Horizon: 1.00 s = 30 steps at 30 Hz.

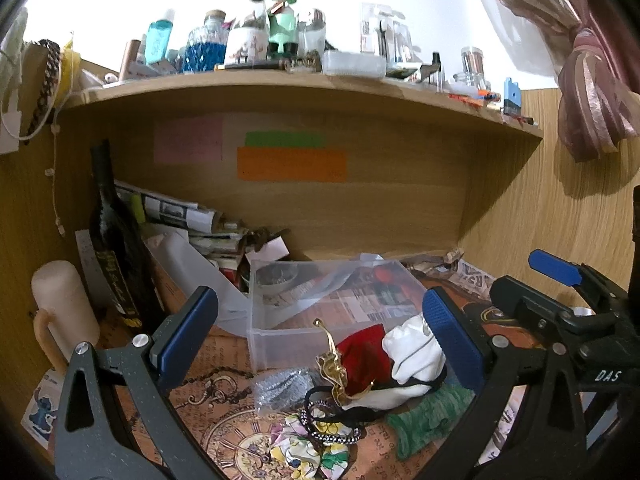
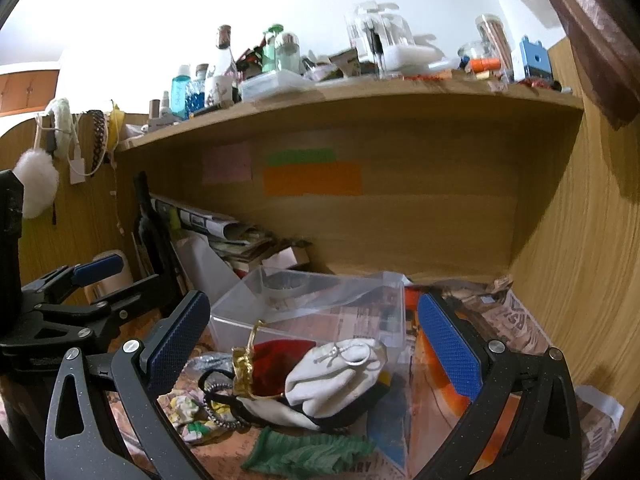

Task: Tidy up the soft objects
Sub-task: 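Grasp the white cloth with the right tool while the left tool grasps the gold chain with red pouch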

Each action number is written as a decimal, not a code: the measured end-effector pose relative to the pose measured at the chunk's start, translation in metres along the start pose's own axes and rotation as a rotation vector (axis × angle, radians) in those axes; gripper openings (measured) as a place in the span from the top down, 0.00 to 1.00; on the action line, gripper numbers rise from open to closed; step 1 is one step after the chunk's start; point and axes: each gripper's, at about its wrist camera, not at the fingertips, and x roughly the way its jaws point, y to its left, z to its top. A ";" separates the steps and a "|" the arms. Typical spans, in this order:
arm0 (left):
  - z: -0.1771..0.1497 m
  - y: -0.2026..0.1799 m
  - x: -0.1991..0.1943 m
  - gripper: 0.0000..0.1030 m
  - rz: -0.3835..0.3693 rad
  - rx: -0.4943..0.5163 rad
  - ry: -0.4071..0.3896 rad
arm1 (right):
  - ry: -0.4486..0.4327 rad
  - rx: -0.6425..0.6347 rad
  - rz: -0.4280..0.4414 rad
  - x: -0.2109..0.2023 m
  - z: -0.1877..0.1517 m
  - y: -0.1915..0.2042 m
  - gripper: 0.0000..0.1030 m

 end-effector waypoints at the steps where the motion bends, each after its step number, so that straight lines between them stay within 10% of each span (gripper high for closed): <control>1: -0.001 0.001 0.003 0.00 0.002 -0.002 0.010 | 0.009 0.004 -0.002 0.002 -0.002 -0.001 0.00; 15: -0.036 0.035 0.061 0.14 0.036 -0.053 0.233 | 0.198 0.071 -0.036 0.042 -0.036 -0.032 0.11; 30: -0.058 0.016 0.121 0.37 -0.102 -0.007 0.434 | 0.342 0.102 0.020 0.079 -0.054 -0.042 0.31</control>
